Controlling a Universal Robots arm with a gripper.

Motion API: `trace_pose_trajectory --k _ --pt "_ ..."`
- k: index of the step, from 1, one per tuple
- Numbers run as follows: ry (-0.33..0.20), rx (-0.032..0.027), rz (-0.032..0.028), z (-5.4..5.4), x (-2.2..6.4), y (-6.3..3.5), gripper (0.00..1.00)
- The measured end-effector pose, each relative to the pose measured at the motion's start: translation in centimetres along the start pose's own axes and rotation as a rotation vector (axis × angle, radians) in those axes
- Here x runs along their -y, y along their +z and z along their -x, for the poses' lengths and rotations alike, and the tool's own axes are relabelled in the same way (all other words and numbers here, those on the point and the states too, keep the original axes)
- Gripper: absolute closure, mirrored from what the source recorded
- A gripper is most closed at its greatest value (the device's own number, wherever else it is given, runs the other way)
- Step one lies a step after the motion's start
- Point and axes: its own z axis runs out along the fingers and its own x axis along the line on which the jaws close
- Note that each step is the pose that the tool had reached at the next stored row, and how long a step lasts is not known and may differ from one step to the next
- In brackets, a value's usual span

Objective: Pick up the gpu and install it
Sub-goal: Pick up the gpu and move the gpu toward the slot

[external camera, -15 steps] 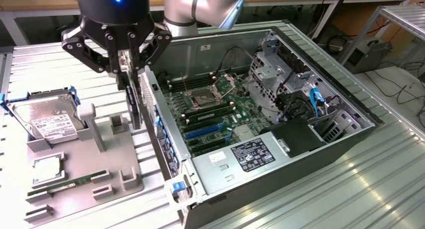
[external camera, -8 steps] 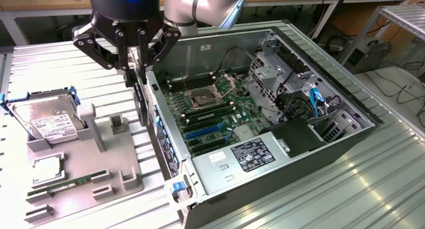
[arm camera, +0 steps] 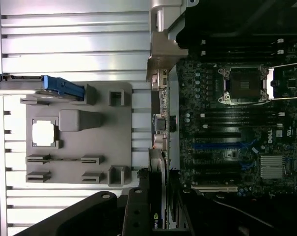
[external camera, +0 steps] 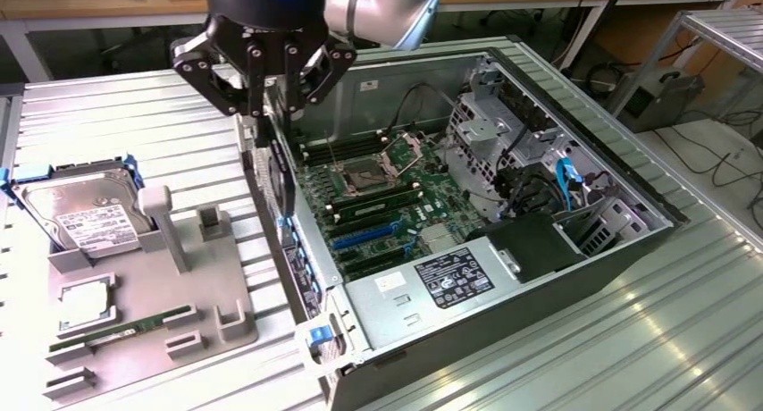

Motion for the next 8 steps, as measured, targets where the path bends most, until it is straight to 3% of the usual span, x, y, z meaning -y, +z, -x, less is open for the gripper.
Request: trace_pose_trajectory --k 5,8 --pt "0.000 -0.0076 0.0022 1.7 -0.03 -0.31 0.74" --pt "0.000 -0.0092 0.0025 2.6 -0.05 -0.33 0.74"
